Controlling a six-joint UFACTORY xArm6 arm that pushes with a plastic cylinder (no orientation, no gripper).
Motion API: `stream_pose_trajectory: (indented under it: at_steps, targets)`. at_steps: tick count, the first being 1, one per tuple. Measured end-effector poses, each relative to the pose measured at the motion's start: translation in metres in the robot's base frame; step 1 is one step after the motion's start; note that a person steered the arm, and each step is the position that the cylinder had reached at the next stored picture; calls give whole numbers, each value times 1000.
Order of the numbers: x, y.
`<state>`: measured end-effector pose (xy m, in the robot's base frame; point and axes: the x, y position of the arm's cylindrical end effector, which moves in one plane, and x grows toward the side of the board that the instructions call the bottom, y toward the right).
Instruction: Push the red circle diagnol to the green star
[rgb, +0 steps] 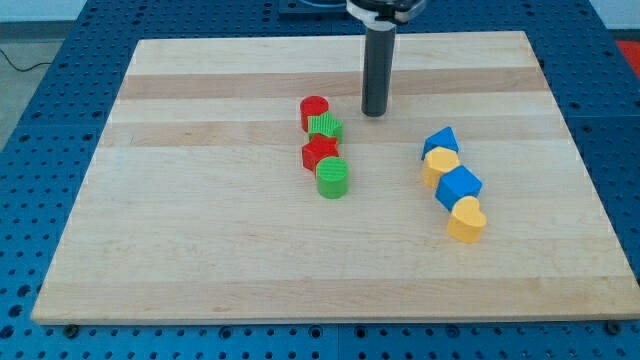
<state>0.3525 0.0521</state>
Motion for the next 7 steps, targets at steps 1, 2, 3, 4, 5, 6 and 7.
stream_pose_trajectory:
  at_steps: [1,2,3,4,5,6,7]
  targets:
    - [-28,0]
    - [-68,-46]
    - [-59,-135]
    - [-7,-168]
    - [17,-155]
    - [20,-121]
    - [18,-86]
